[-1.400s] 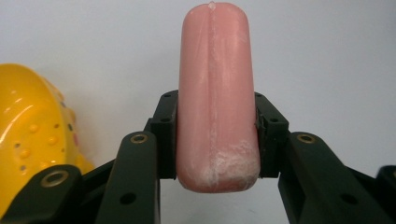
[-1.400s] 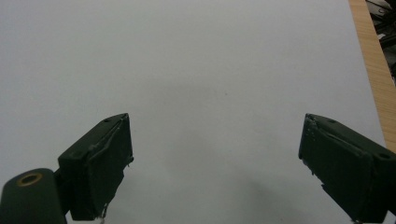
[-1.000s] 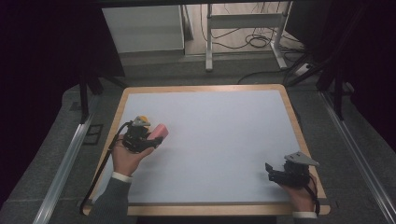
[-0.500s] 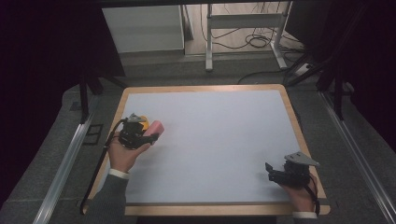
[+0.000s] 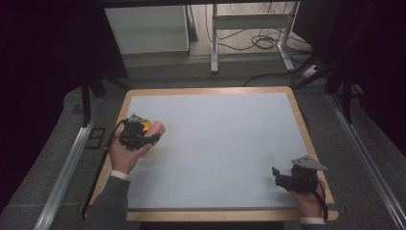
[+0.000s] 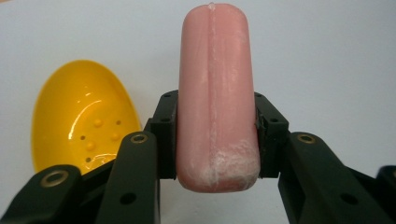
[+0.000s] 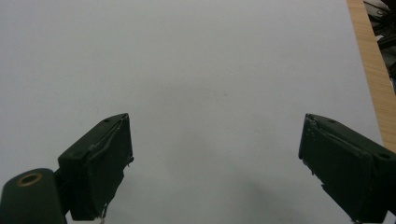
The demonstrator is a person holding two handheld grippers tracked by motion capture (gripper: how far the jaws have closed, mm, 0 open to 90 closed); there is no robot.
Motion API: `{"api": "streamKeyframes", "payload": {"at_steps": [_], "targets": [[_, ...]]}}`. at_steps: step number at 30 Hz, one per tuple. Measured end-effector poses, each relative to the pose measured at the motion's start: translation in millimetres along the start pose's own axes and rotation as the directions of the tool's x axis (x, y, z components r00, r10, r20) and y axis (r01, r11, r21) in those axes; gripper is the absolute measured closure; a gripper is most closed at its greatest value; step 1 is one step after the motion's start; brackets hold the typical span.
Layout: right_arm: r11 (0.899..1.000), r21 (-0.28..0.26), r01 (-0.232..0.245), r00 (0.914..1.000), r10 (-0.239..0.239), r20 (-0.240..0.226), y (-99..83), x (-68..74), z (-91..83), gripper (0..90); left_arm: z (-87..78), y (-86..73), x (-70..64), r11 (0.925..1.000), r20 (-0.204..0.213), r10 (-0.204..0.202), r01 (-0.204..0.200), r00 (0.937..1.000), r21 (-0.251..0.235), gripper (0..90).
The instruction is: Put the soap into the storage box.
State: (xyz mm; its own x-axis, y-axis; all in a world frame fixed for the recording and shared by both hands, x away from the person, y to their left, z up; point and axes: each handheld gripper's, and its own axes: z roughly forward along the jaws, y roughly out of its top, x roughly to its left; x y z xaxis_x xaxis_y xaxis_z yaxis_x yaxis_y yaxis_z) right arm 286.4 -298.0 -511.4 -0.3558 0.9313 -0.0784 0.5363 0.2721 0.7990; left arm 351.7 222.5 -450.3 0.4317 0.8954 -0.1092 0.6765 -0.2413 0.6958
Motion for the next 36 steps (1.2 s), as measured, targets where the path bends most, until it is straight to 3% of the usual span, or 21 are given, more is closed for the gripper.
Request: {"api": "streamKeyframes", "payload": {"at_steps": [36], "targets": [[1.0, 0.004, -0.001, 1.0, 0.001, 0.001, -0.4, -0.7, 0.4, 9.5, -4.9, 11.1, 38.2, 0.9974, -0.075, -0.071, 0.07, 0.9947, -0.019, 60.3]]}}
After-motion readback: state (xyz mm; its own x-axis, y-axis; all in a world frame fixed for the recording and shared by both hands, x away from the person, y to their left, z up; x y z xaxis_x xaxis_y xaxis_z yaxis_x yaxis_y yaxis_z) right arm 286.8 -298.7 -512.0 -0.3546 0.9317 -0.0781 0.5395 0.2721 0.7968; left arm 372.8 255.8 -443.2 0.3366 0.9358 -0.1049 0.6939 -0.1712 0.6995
